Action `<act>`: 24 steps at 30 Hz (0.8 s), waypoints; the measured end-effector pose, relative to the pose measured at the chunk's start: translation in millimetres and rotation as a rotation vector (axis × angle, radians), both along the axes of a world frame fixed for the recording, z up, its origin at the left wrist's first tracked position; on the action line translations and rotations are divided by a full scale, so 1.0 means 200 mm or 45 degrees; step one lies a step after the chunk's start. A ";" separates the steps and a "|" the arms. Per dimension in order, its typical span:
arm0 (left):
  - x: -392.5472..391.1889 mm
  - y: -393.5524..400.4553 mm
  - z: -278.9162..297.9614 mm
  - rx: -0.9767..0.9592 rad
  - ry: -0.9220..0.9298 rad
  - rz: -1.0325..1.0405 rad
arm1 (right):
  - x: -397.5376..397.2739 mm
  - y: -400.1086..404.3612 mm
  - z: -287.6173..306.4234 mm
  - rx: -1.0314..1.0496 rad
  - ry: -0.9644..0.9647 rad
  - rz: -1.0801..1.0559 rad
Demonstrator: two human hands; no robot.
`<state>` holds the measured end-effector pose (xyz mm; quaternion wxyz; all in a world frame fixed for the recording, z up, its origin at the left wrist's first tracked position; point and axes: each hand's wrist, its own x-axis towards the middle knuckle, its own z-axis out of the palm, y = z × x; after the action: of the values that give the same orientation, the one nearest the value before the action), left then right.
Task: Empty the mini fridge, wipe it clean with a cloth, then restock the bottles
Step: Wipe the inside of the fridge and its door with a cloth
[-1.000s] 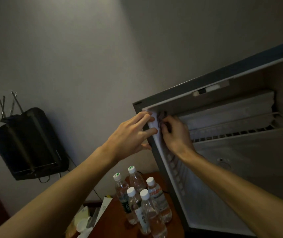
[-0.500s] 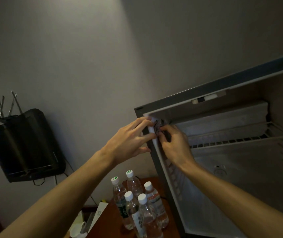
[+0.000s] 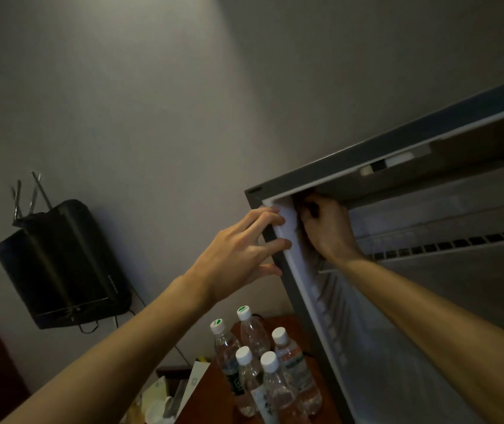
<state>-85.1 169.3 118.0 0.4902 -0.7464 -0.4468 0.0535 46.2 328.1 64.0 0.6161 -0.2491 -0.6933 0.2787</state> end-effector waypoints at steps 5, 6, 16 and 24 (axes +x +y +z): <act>0.05 -0.03 0.00 -0.027 -0.051 0.042 | 0.06 -0.21 -0.09 -0.034 -0.020 0.050; 0.06 -0.04 0.00 -0.032 -0.065 0.045 | 0.08 -0.25 -0.12 -0.031 -0.014 0.107; 0.08 -0.05 0.01 -0.026 0.048 0.001 | 0.14 -0.36 -0.17 -0.032 -0.027 0.284; 0.01 0.01 -0.03 0.136 0.192 -0.050 | 0.07 -0.12 -0.06 0.027 0.001 0.038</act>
<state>-83.3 170.9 111.6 0.5627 -0.7217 -0.3959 0.0761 60.2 304.1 51.5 0.6149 -0.2321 -0.6995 0.2806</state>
